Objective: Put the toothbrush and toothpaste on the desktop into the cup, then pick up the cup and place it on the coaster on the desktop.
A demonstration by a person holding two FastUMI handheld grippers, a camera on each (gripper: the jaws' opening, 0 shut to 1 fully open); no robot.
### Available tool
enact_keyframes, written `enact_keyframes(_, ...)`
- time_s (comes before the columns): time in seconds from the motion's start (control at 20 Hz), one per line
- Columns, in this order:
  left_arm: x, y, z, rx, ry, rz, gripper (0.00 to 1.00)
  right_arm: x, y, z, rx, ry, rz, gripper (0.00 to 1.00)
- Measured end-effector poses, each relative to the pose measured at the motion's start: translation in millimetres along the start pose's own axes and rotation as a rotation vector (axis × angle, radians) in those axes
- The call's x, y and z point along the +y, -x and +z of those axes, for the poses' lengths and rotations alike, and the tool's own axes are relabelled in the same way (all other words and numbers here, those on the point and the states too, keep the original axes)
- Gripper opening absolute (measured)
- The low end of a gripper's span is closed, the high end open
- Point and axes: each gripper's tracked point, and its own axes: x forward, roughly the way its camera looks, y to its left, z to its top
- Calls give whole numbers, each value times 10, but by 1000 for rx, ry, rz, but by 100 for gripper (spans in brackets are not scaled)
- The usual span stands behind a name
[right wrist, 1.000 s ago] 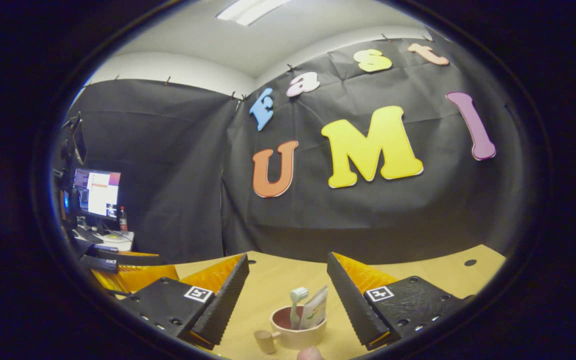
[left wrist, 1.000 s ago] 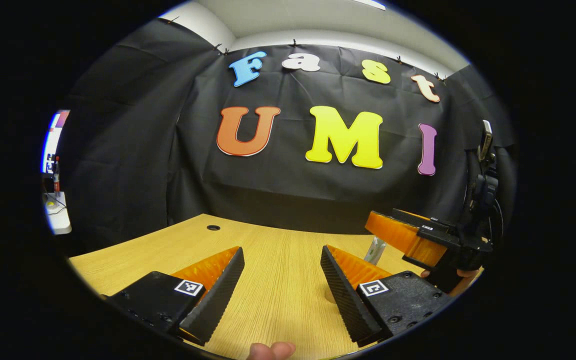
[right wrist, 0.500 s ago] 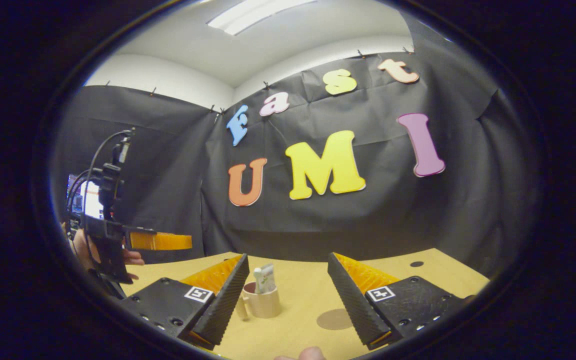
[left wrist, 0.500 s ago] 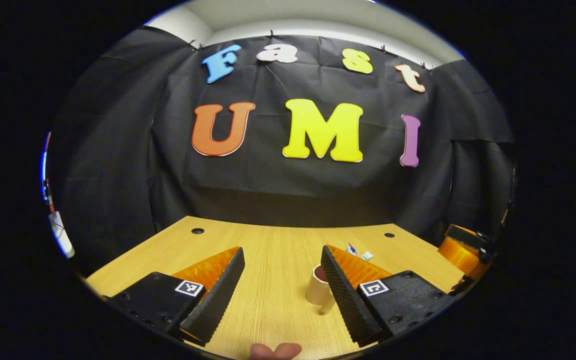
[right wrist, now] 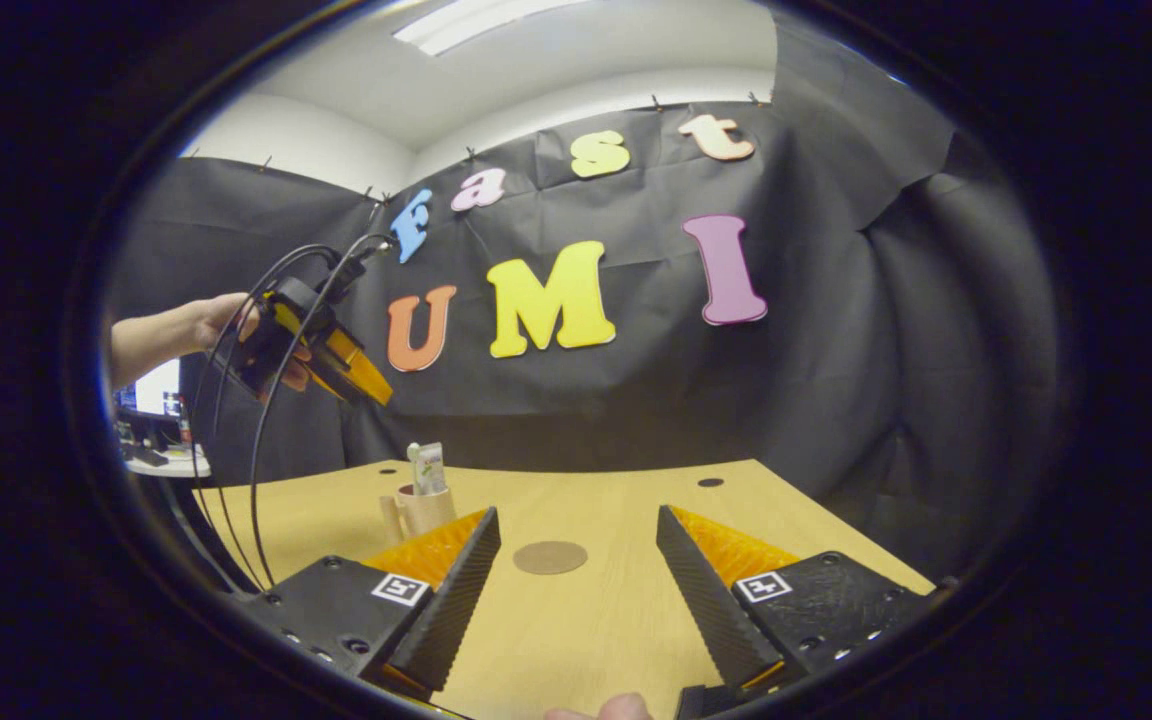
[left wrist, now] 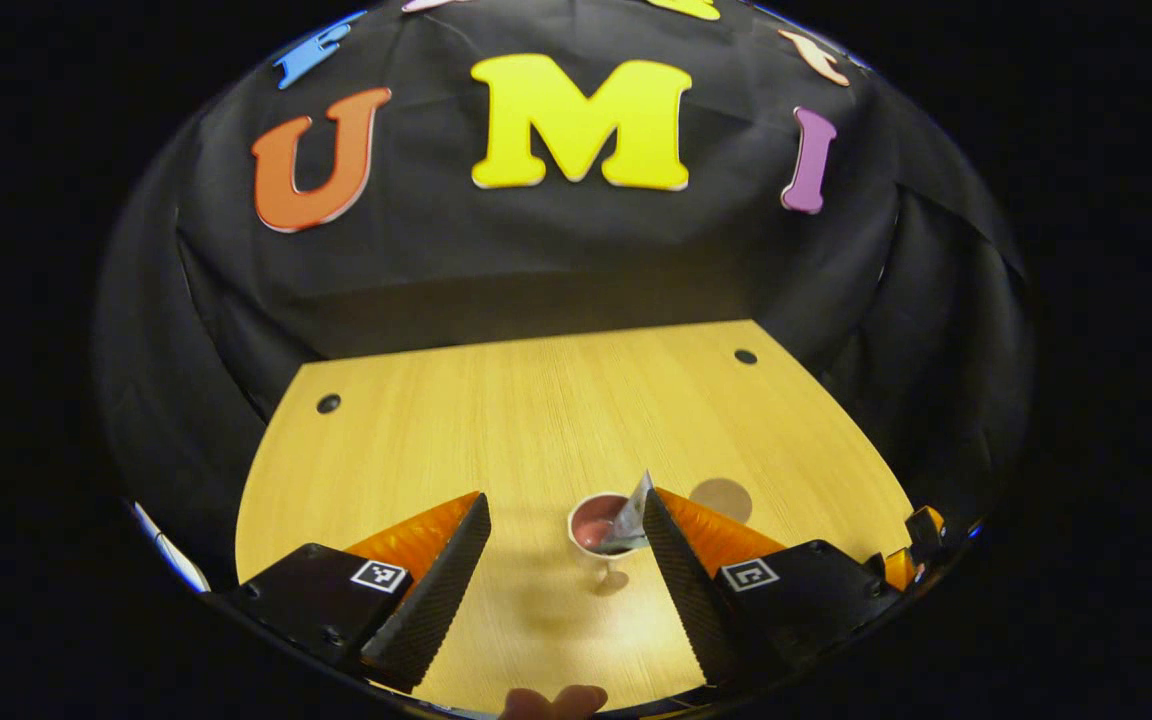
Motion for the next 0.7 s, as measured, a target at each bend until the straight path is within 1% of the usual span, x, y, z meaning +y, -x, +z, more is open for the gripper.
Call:
enact_keyframes(0.1,-134,-236,-255,164,71,-52,98,-42,70,-95,7,-75,-9,95)
enact_keyframes(0.15,-190,-329,-393,237,110,-65,98,-63,82,-136,9,-96,-16,95)
enact_keyframes(0.25,-264,-475,-591,337,159,-75,98,-78,112,-246,26,-129,-13,95)
enact_keyframes(0.3,-277,-533,-645,364,160,-69,98,-78,131,-300,38,-146,-10,95)
enact_keyframes(0.35,-277,-574,-672,378,148,-61,98,-90,143,-330,44,-160,-11,92)
enact_keyframes(0.4,-283,-602,-686,388,139,-57,98,-103,161,-358,48,-171,-13,95)
enact_keyframes(0.45,-298,-630,-688,394,136,-59,98,-104,167,-409,58,-177,-14,91)
enact_keyframes(0.5,-309,-666,-696,404,133,-57,100,-101,169,-463,71,-180,-15,91)
enact_keyframes(0.55,-305,-707,-712,417,133,-48,98,-92,176,-502,81,-182,-13,95)
enact_keyframes(0.7,-298,-819,-784,471,142,-29,98,-53,214,-469,77,-192,-8,95)
